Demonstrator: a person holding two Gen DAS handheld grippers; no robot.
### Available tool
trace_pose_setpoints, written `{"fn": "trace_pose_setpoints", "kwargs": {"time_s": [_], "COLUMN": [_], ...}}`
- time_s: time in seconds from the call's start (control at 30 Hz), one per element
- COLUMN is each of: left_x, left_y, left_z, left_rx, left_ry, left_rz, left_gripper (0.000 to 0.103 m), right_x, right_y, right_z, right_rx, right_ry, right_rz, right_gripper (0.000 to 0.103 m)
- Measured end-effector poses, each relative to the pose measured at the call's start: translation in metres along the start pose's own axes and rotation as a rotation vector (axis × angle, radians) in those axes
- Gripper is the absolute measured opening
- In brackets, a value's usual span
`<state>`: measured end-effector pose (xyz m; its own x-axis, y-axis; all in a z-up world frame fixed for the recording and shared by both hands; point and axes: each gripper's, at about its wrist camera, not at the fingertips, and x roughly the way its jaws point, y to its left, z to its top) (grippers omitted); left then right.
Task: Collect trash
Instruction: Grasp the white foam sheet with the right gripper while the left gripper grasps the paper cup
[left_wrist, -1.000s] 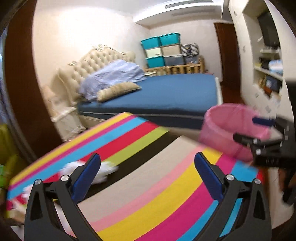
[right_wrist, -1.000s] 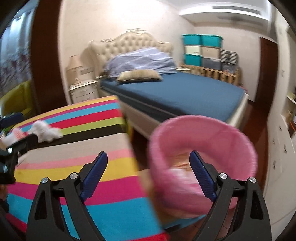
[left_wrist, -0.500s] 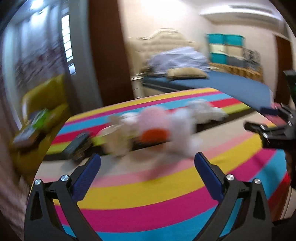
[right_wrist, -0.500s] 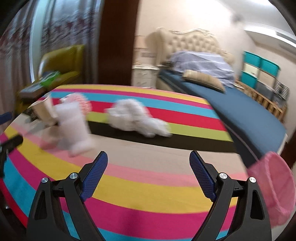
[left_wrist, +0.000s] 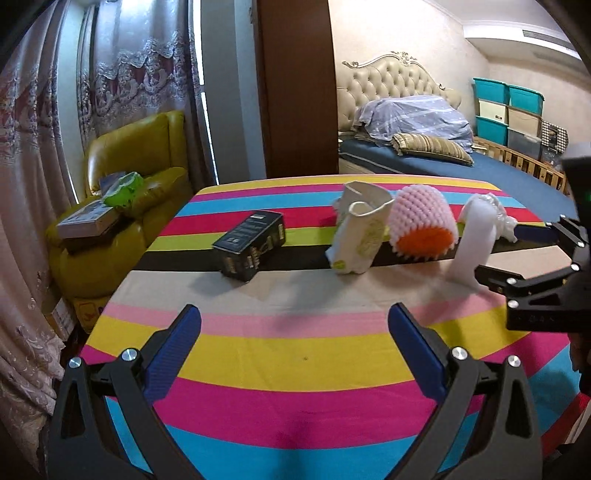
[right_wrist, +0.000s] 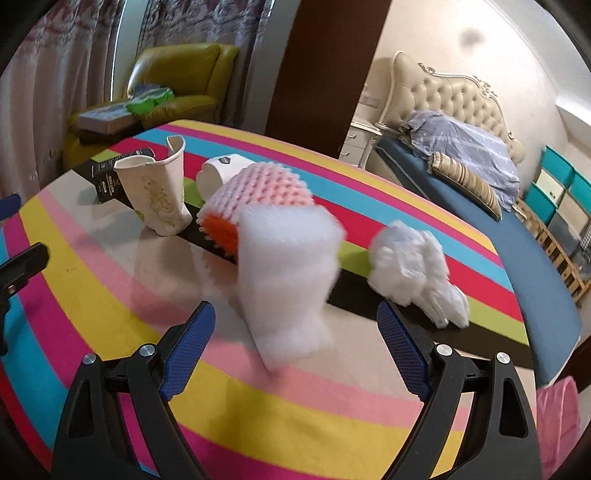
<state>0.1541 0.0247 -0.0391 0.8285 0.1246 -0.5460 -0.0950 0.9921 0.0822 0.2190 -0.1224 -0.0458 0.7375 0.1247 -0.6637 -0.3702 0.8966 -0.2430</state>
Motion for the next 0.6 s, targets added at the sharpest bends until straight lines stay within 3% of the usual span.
{"fn": "trace_pose_setpoints", "kwargs": {"time_s": [0.6], "left_x": [0.004], "left_y": [0.002], "left_z": [-0.007], "left_rx": [-0.018], "left_ry": [0.021], "left_rz": [0.020], "left_gripper": [0.098], "right_x": [0.023], "right_y": [0.021], "right_z": [0.011], "right_rx": [-0.049], "right_ry": [0.010], "right_rz": [0.008], "right_gripper": [0.083]}}
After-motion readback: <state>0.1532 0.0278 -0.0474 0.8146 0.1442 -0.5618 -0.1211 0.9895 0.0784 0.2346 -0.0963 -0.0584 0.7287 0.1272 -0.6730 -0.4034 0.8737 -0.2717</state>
